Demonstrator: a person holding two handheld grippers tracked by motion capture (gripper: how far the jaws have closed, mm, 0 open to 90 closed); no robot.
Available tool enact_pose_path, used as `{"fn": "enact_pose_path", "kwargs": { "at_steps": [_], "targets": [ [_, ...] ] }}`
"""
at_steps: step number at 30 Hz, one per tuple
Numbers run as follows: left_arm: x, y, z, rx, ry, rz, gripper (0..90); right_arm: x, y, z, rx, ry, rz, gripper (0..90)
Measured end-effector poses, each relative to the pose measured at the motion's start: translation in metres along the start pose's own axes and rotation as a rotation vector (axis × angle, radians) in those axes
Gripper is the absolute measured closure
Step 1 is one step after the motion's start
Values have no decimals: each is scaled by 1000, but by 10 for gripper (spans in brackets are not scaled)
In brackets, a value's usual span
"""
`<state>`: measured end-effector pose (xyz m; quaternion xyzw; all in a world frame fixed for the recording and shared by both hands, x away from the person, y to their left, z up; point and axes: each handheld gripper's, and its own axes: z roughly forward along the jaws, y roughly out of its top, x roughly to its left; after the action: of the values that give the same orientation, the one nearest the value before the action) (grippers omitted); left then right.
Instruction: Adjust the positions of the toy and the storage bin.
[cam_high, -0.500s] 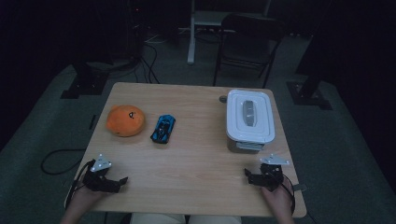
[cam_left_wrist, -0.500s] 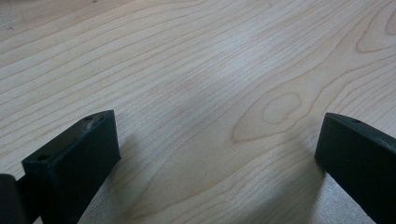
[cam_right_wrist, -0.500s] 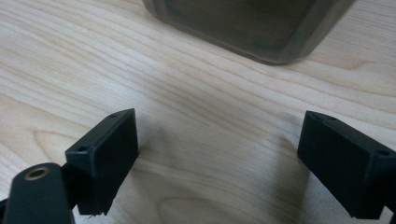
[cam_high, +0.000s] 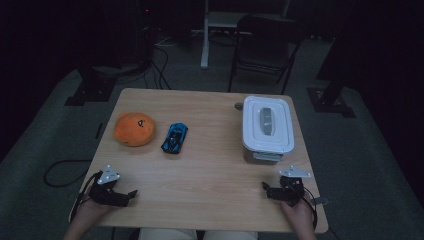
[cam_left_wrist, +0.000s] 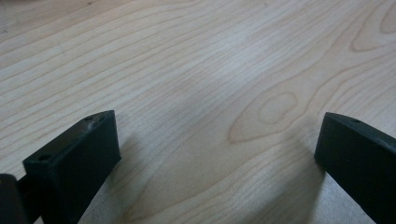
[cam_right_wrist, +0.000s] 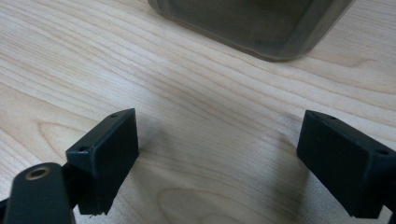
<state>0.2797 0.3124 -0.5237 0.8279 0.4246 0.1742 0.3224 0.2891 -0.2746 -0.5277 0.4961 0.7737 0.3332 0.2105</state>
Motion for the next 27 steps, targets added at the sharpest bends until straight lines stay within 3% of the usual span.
{"fn": "enact_pose_path", "kwargs": {
  "at_steps": [7, 13, 21, 27],
  "targets": [
    [-10, 10, 6, 27, 35, -42, 13, 1, 0, 0, -1, -9, 5, 124],
    [-15, 17, 10, 46, 24, -30, 14, 1, 0, 0, -1, -8, 4, 124],
    [-20, 44, 16, 16, 4, -50, 14, 1, 0, 0, 0, -6, 4, 124],
    [-24, 70, 21, 2, 11, -64, 14, 1, 0, 0, 0, -6, 4, 123]
  ]
}}
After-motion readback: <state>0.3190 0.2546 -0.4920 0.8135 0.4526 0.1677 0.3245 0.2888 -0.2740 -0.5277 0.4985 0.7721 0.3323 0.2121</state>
